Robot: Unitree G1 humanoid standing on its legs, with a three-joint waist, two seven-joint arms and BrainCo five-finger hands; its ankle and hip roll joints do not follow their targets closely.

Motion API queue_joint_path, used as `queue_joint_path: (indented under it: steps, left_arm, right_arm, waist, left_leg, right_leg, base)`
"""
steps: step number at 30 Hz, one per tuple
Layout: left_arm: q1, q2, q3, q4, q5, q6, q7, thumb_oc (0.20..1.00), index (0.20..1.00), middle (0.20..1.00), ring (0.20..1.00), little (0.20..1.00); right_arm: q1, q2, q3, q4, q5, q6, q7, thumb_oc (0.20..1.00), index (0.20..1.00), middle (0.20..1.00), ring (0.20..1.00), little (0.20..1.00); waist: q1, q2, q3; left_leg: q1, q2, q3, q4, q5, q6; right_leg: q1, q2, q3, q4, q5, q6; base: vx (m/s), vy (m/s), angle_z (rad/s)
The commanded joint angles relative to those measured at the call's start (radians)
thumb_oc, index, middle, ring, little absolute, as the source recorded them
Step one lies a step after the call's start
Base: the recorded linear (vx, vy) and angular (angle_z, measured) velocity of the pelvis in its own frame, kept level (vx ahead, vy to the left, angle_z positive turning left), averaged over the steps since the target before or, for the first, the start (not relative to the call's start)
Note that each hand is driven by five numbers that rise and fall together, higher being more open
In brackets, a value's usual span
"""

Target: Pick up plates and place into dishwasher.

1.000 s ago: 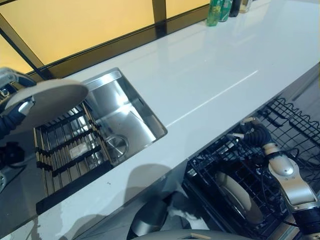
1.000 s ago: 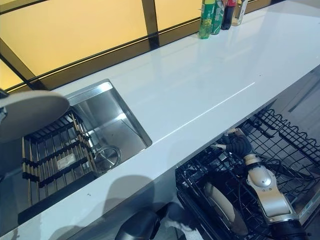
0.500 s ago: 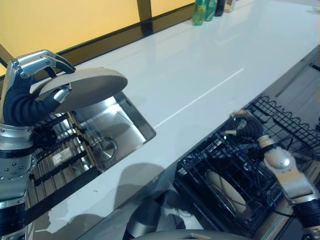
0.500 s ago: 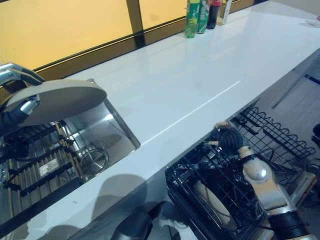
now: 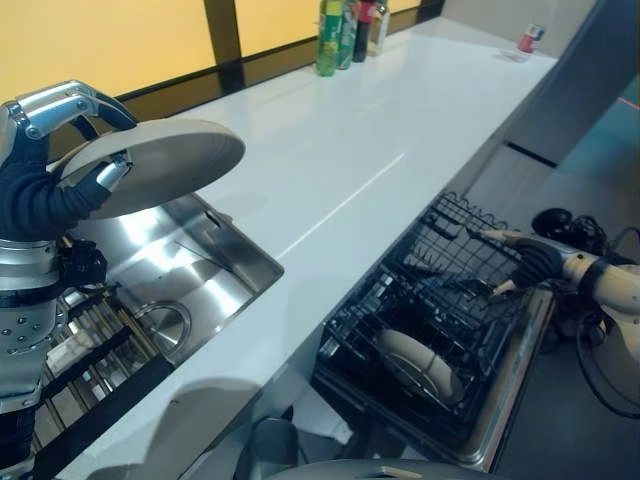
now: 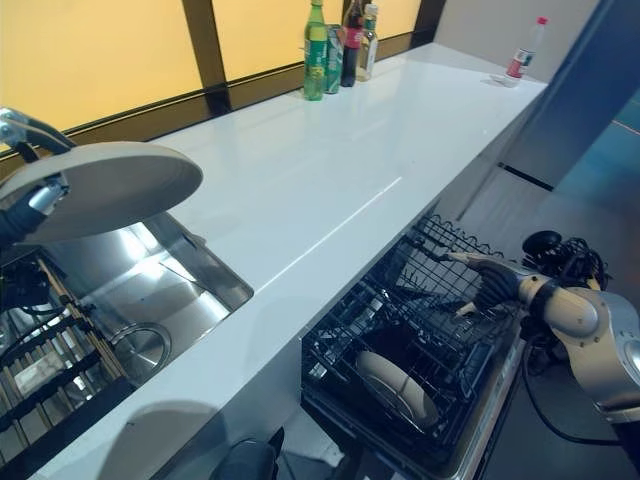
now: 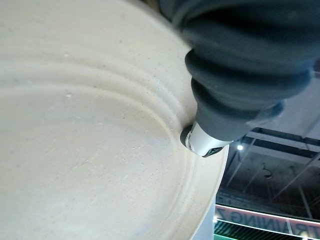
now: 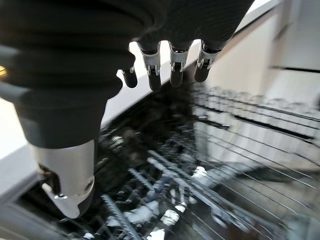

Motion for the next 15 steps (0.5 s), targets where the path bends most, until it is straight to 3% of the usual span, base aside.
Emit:
queue_joint_path:
  steps: [1,6,11,15]
  left_arm:
    - [-0.021,0.017,-0.06,0.029,0.013,-0.009,0.041,0.2,0.2,0.2,0.2,0.2]
    - [-0.071,-0.042,-0.091,0.059,-0.001,-0.042,0.031,0.2,0.2,0.2,0.2,0.2]
    - [-0.143,-0.089,-0.164,0.057,-0.041,-0.027,0.01,0.2,0.2,0.2,0.2,0.2]
    - [-0.19,-0.121,-0.222,0.06,-0.071,-0.028,-0.013,0.2,0.2,0.2,0.2,0.2]
  right_arm:
    - [-0.098,-0.032,-0.085,-0.035,0.12,-0.163,-0.183,1.0,1.0,1.0,1.0,1.0]
    - [-0.216,0.091,-0.066,-0.084,0.227,-0.383,-0.353,1.0,1.0,1.0,1.0,1.0]
    - [-0.331,0.197,0.022,-0.114,0.263,-0.475,-0.473,1.0,1.0,1.0,1.0,1.0]
    - [-0.419,0.26,0.103,-0.122,0.288,-0.476,-0.486,1.0,1.0,1.0,1.0,1.0]
  waist:
    - [-0.017,0.054,-0.114]
    - [-0.01,0.071,-0.123]
    - [0.011,0.081,-0.133]
    - [0.032,0.083,-0.136]
  left_leg:
    - [0.07,0.052,-0.002,-0.184,0.084,-0.04]
    - [0.072,0.047,0.001,-0.183,0.073,-0.031]
    - [0.071,0.037,-0.017,-0.175,0.065,-0.023]
    - [0.075,0.029,-0.039,-0.172,0.064,-0.021]
  right_leg:
    - [-0.035,0.022,0.019,0.011,0.101,-0.005]
    - [-0.035,0.018,0.022,0.012,0.096,-0.007]
    - [-0.028,0.011,0.01,0.013,0.092,-0.004]
    - [-0.023,0.007,-0.009,0.015,0.09,-0.004]
  base:
    - [0.0,0.01,-0.14]
    - [0.01,0.017,-0.05]
    - [0.01,0.011,0.04]
    - [0.03,0.005,0.1]
